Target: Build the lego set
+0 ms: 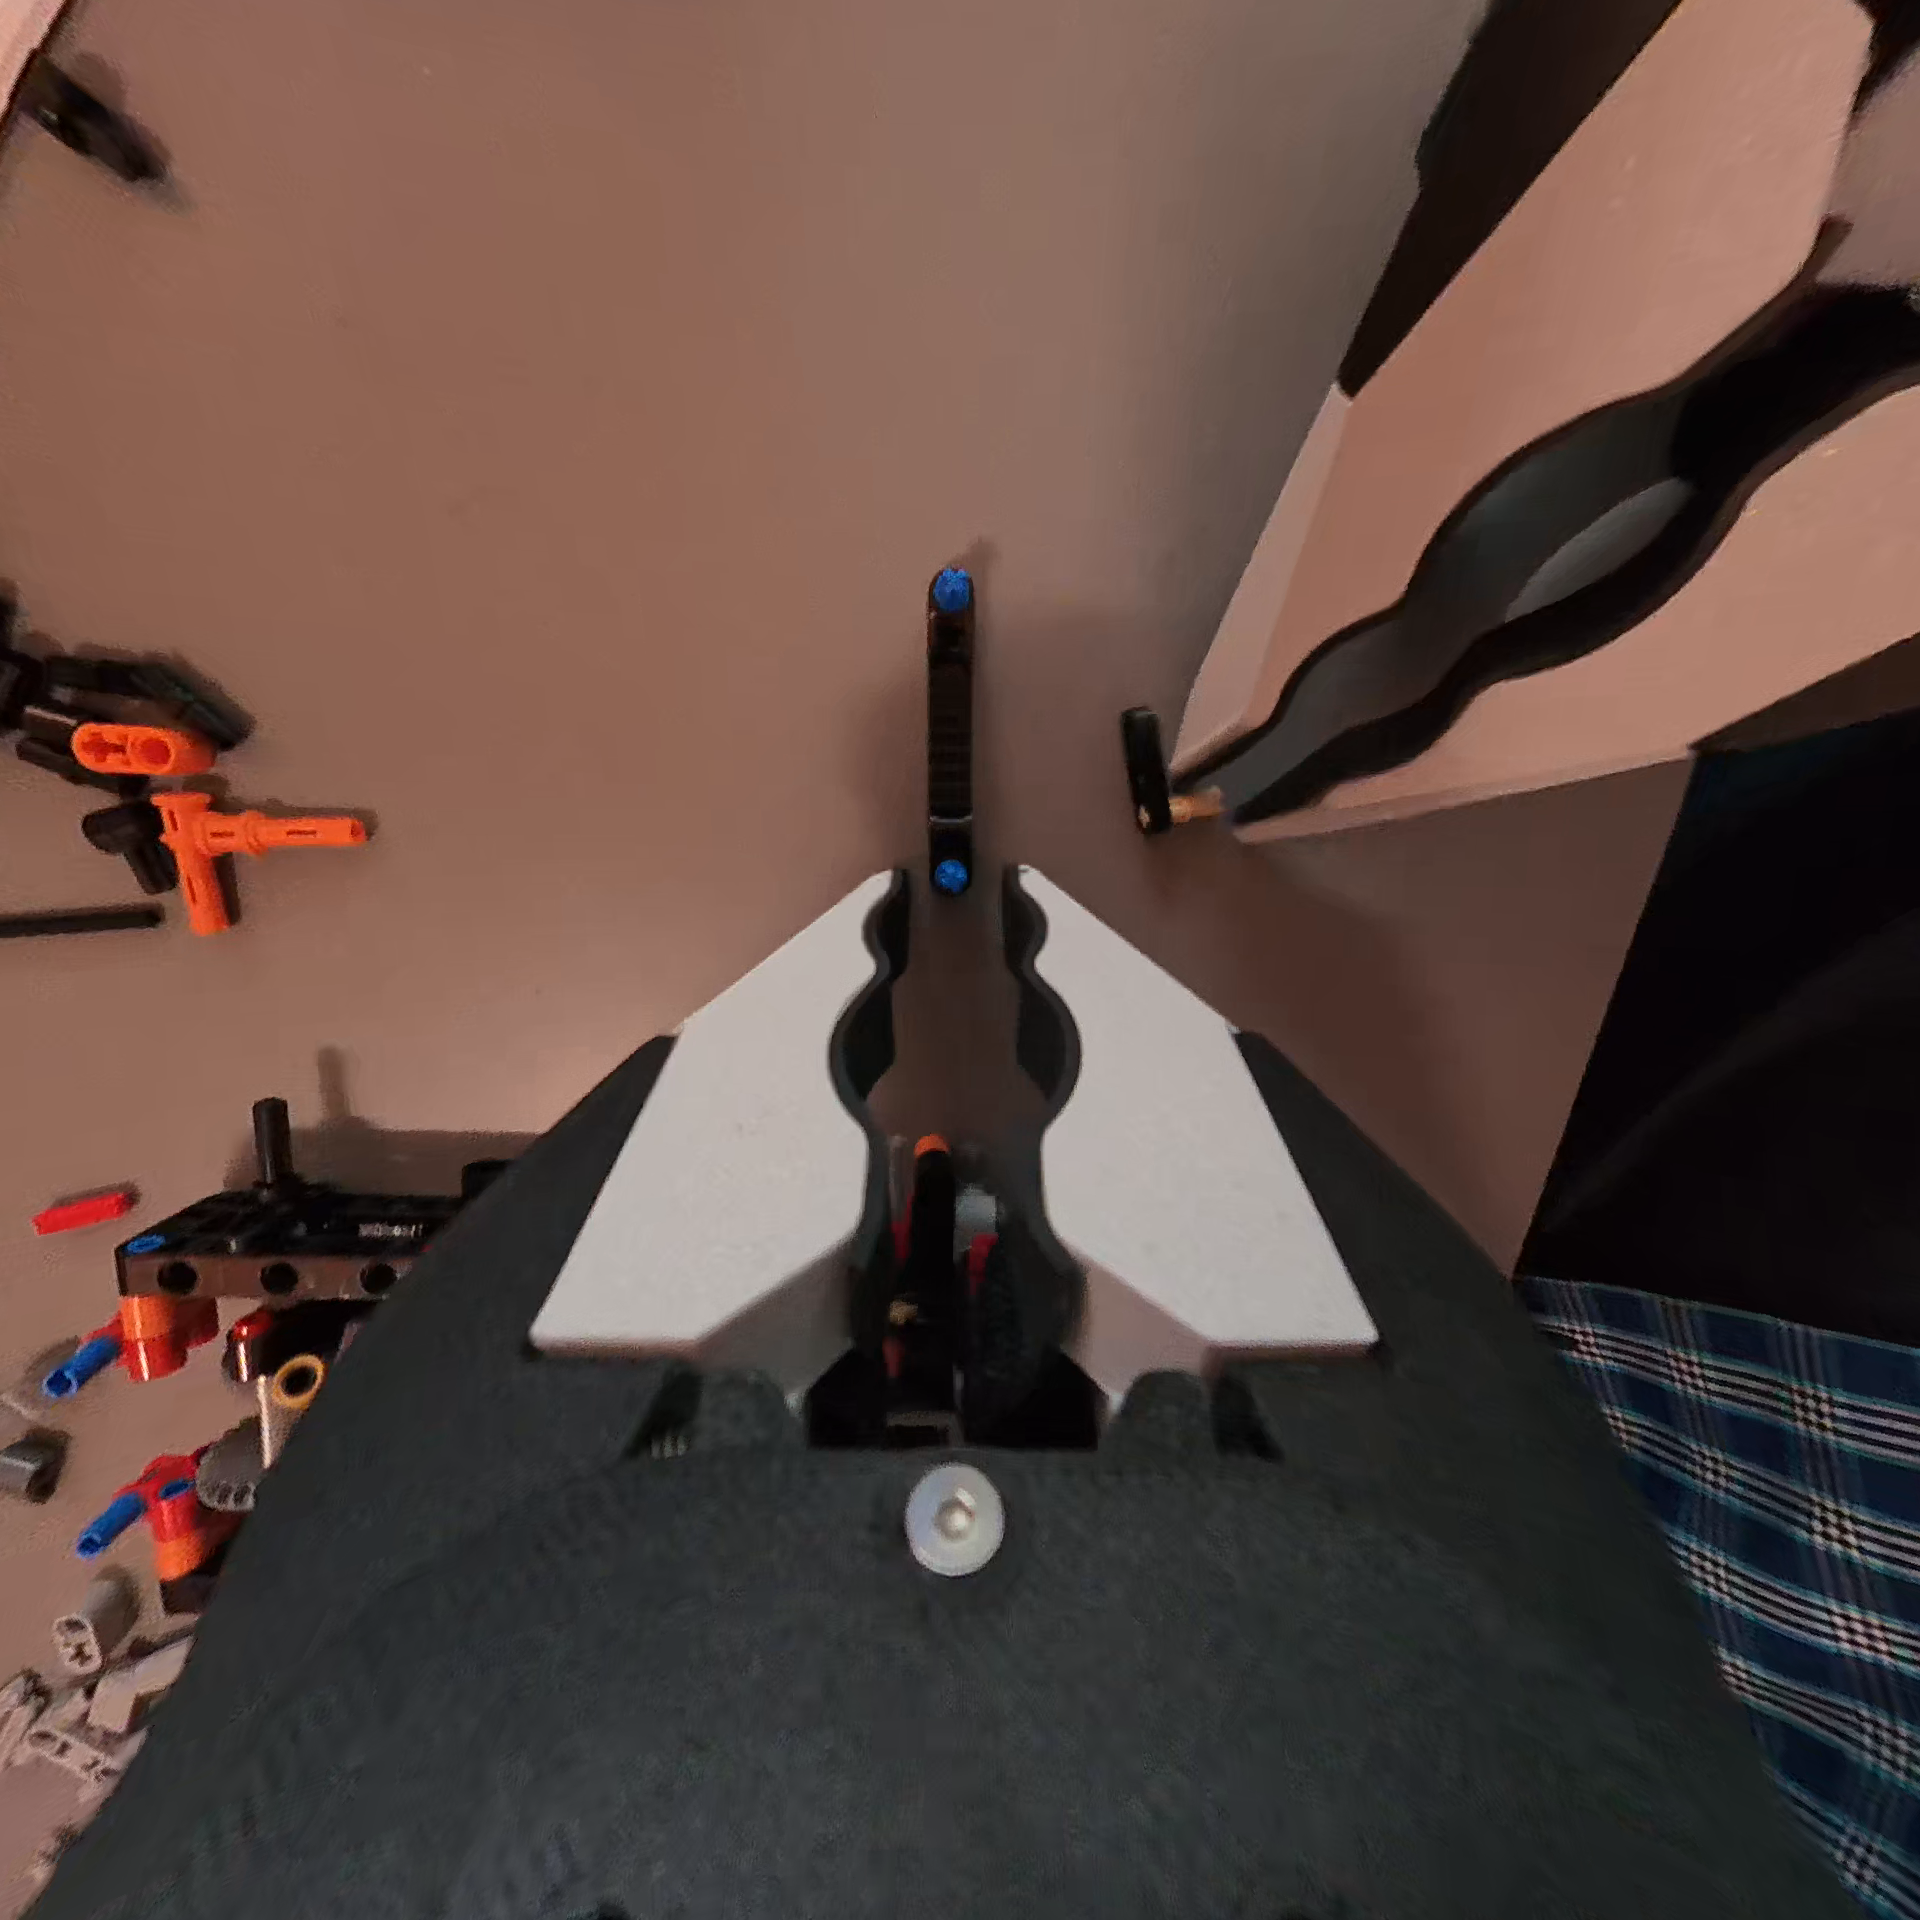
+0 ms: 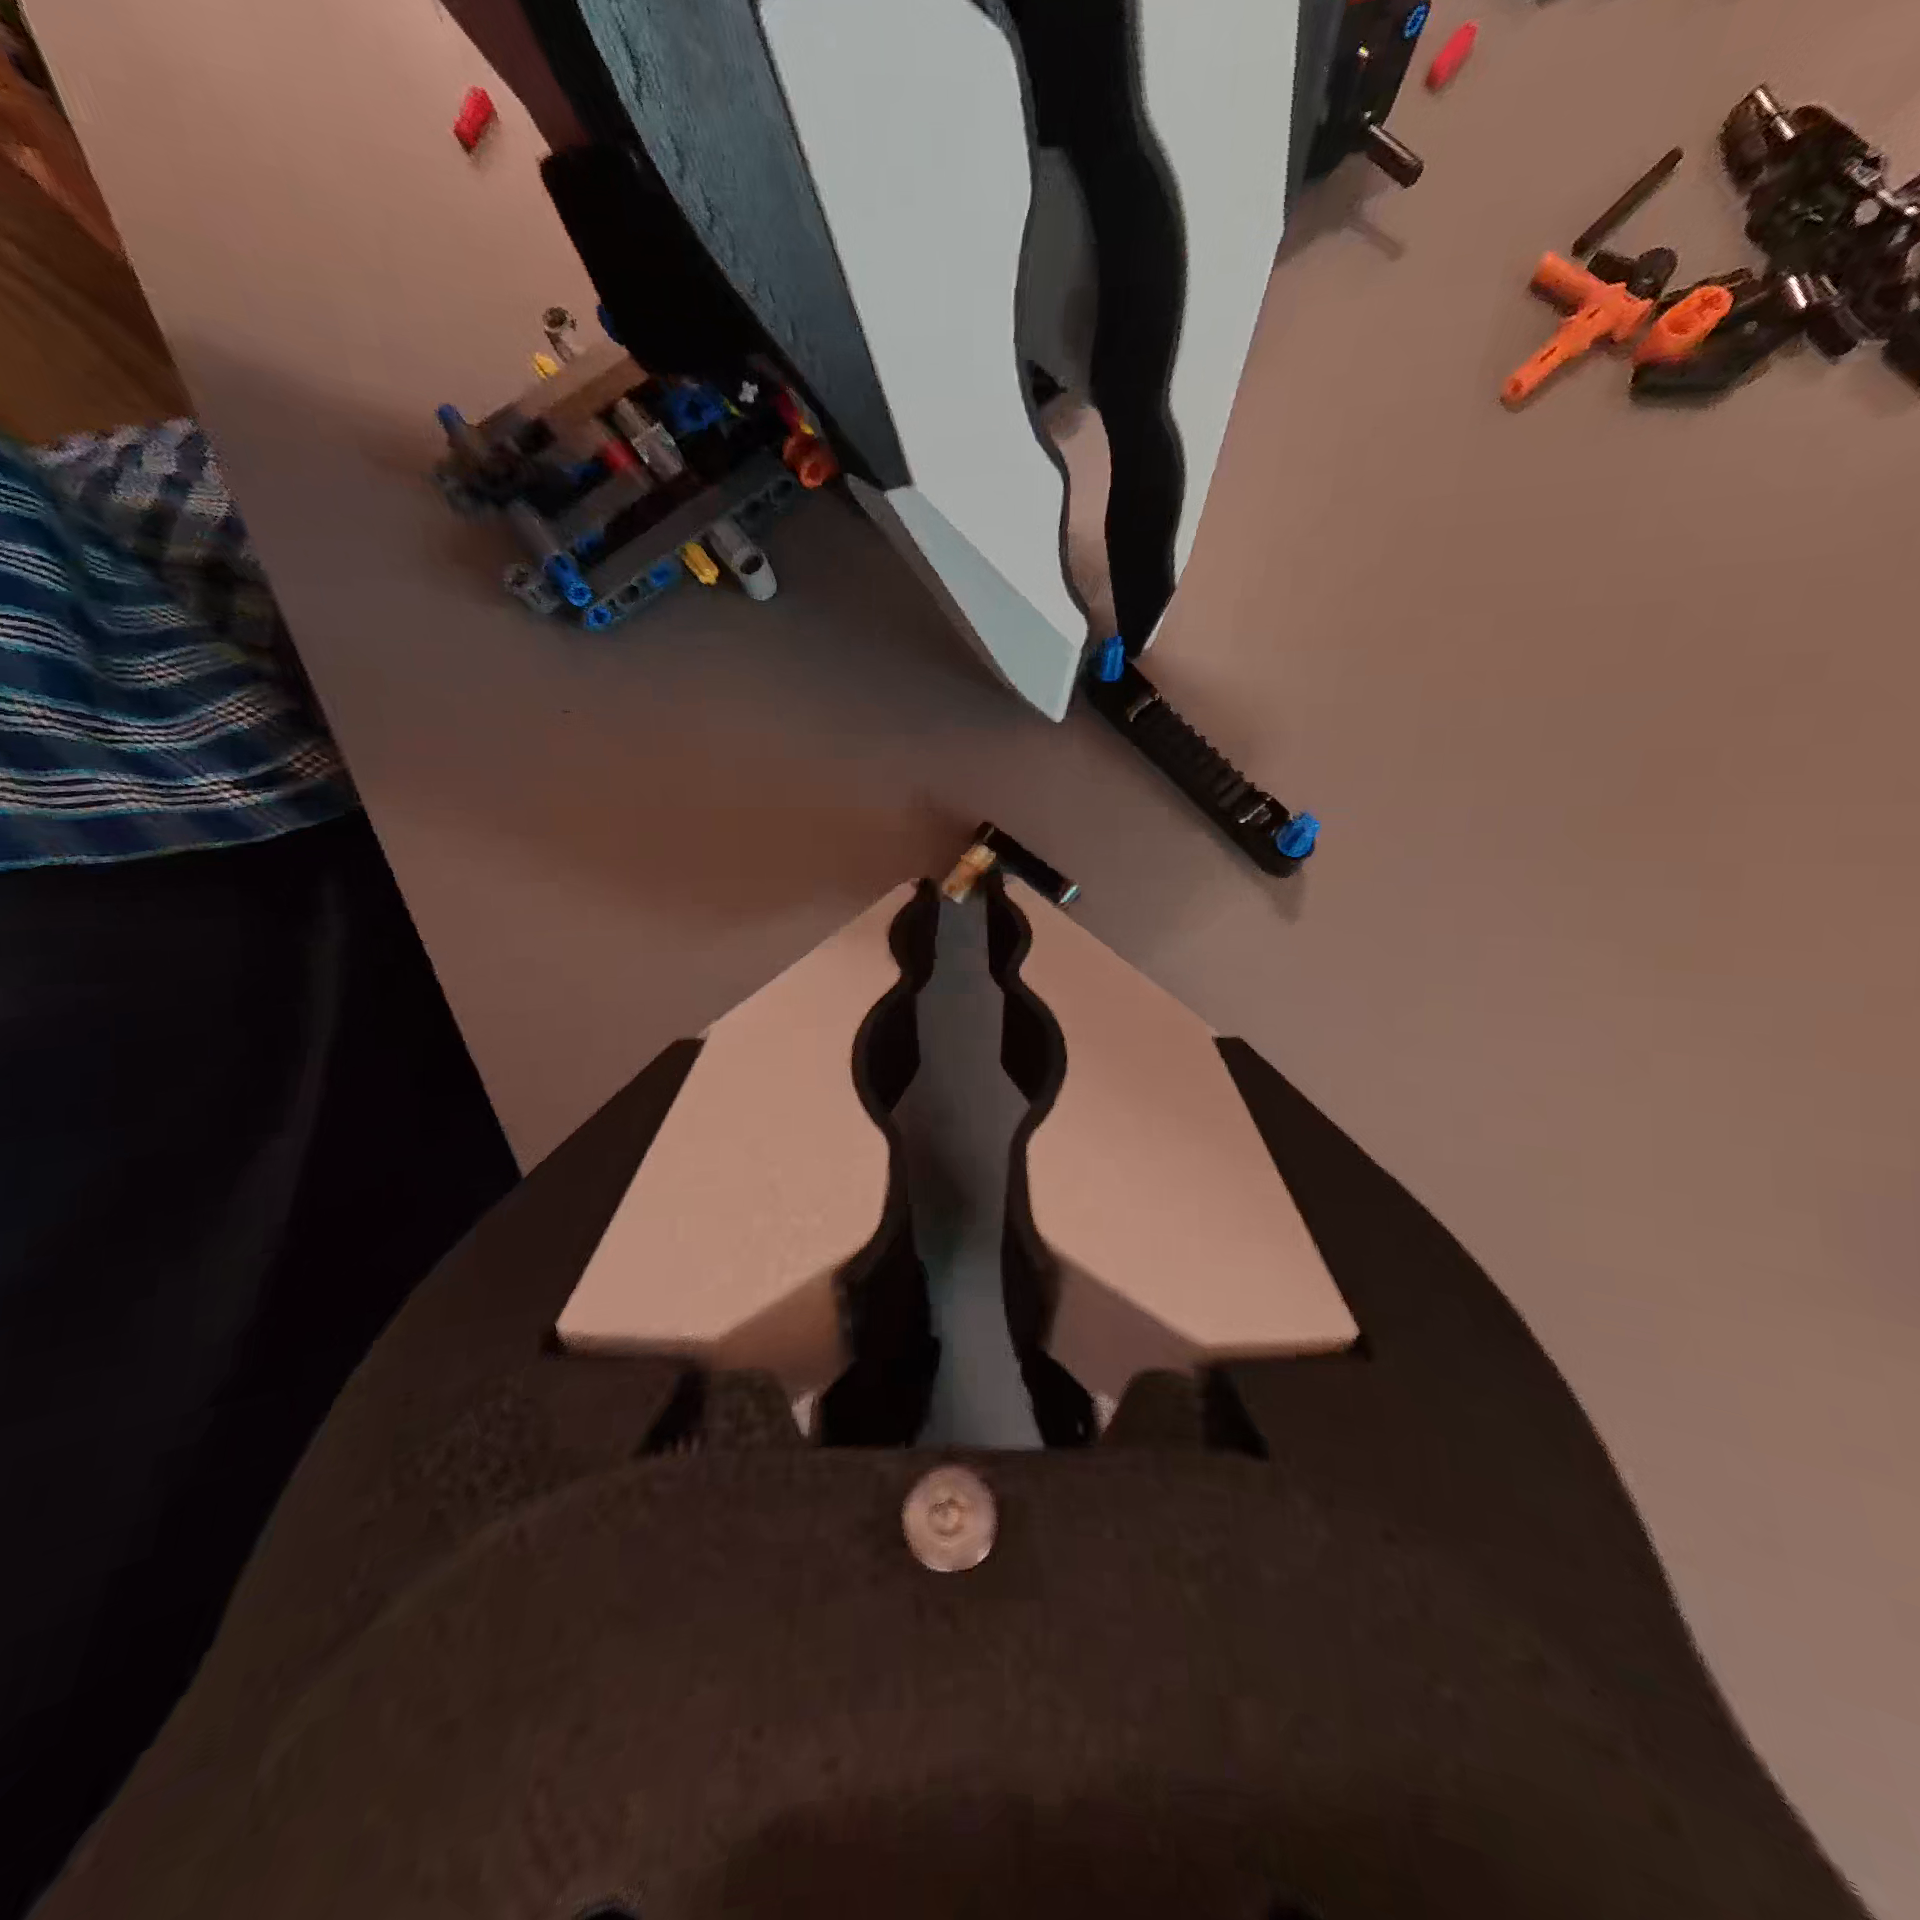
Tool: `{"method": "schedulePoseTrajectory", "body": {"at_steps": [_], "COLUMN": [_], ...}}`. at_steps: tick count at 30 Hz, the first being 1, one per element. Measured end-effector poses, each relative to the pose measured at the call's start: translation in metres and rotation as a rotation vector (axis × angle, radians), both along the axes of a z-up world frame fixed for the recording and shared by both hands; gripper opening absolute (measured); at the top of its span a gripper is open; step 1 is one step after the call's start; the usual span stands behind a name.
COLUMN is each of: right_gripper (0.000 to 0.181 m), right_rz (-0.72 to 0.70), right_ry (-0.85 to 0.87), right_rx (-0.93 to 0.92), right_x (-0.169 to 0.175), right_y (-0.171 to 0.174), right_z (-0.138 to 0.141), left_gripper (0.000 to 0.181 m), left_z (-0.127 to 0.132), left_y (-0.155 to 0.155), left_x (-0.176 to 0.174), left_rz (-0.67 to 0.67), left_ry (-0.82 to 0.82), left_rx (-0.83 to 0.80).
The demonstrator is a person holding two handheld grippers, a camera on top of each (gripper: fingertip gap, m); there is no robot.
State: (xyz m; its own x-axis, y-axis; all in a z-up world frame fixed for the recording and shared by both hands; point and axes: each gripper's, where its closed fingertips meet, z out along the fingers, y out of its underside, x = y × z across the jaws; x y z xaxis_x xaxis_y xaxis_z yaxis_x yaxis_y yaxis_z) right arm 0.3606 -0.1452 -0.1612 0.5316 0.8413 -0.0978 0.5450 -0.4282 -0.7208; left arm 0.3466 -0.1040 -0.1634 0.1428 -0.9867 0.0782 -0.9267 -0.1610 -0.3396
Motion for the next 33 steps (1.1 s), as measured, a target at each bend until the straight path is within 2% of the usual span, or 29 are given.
{"method": "schedulePoseTrajectory", "body": {"at_steps": [1,4,7,12,15,18,21,23,24,26,29,33], "right_gripper": [0.001,0.000,0.000,0.000,0.000,0.011,0.013,0.010,0.001,0.001,0.001,0.001], "right_rz": [-0.003,0.007,0.028,0.098,0.085,0.061,0.067,0.068,0.075,0.075,0.075,0.080], "right_ry": [-0.010,-0.001,0.001,-0.013,0.004,0.007,-0.022,-0.047,-0.047,-0.032,0.073,0.242], "right_rx": [0.012,0.008,0.004,0.007,0.034,0.075,0.092,0.071,0.066,0.044,-0.032,-0.191], "right_x": [0.000,0.000,0.003,0.009,0.013,0.010,0.003,-0.002,-0.005,-0.007,-0.008,-0.007], "right_y": [0.002,0.003,0.000,-0.008,-0.004,0.008,0.018,0.023,0.024,0.024,0.016,0.005], "right_z": [0.000,0.000,0.001,0.000,0.008,0.013,0.011,0.003,0.000,0.000,0.011,0.029], "left_gripper": [0.020,0.023,0.021,0.020,0.018,0.018,0.016,0.015,0.015,0.017,0.024,0.031], "left_z": [0.001,0.013,0.024,0.014,0.015,0.016,0.018,0.019,0.020,0.024,0.033,0.035], "left_y": [0.000,-0.001,-0.015,-0.041,-0.042,-0.036,-0.032,-0.028,-0.026,-0.023,-0.018,-0.019], "left_x": [-0.001,-0.003,-0.001,0.001,-0.001,-0.008,-0.012,-0.013,-0.014,-0.012,-0.005,0.002], "left_rz": [0.003,0.018,-0.013,-0.068,-0.047,-0.008,0.018,0.028,0.032,0.038,0.011,-0.115], "left_ry": [-0.006,-0.049,-0.096,-0.060,-0.077,-0.088,-0.098,-0.100,-0.103,-0.132,-0.195,-0.183], "left_rx": [0.002,0.033,0.046,0.063,0.062,0.064,0.079,0.108,0.123,0.146,0.262,0.506]}}
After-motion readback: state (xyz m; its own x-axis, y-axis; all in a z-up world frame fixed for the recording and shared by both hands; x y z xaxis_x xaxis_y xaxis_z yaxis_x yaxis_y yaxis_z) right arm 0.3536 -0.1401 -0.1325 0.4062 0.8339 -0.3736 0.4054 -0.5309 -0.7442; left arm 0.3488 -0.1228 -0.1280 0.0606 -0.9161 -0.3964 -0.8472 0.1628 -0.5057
